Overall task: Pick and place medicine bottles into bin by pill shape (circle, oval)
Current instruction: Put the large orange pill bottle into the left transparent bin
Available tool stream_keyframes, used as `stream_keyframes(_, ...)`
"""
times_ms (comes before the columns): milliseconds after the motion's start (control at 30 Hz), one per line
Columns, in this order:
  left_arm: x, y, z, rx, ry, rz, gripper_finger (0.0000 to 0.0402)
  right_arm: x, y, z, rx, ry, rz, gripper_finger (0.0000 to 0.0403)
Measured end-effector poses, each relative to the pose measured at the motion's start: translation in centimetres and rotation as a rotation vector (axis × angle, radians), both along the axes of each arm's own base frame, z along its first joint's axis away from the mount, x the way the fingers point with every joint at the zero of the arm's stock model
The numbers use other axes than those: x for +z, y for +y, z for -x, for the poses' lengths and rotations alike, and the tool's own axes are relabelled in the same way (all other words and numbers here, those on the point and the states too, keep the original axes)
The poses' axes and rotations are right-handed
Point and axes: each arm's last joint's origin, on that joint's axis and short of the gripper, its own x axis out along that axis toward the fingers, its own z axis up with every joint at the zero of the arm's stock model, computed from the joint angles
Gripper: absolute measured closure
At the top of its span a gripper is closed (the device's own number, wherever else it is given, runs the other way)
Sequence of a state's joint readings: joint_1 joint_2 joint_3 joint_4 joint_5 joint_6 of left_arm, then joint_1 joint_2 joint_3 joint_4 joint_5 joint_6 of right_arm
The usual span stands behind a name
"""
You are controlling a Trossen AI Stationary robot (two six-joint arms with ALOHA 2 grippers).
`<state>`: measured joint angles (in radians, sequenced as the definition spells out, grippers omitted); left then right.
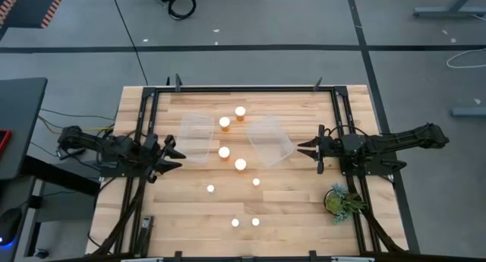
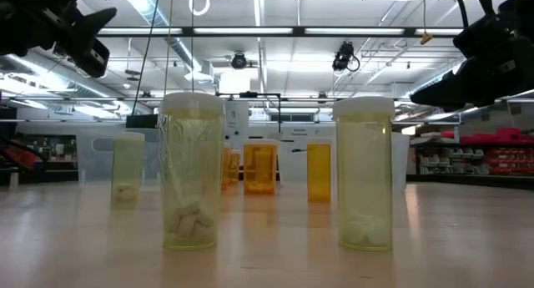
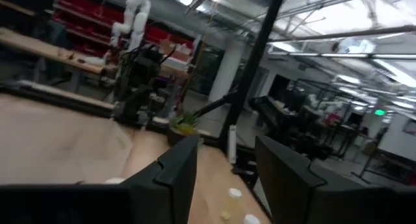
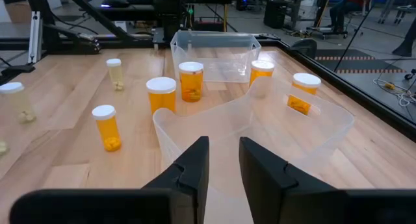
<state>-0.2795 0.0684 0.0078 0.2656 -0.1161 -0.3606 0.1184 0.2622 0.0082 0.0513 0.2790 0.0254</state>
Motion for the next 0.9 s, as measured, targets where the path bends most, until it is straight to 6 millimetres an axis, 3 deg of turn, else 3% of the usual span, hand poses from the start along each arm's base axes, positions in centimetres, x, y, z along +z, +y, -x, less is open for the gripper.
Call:
stream_keyframes(533, -2.8, -0.5, -2.7, 0.064, 0.310, -0.053, 0.0256, 0.0, 0.0, 0.0, 0.000, 0.000, 0.000, 0.0311)
stream_keyframes(900, -2.2, -0.8, -5.2, 0.159, 0.453, -0.092, 0.0273, 0.0, 0.0, 0.0, 0.000, 0.000, 0.000, 0.0311)
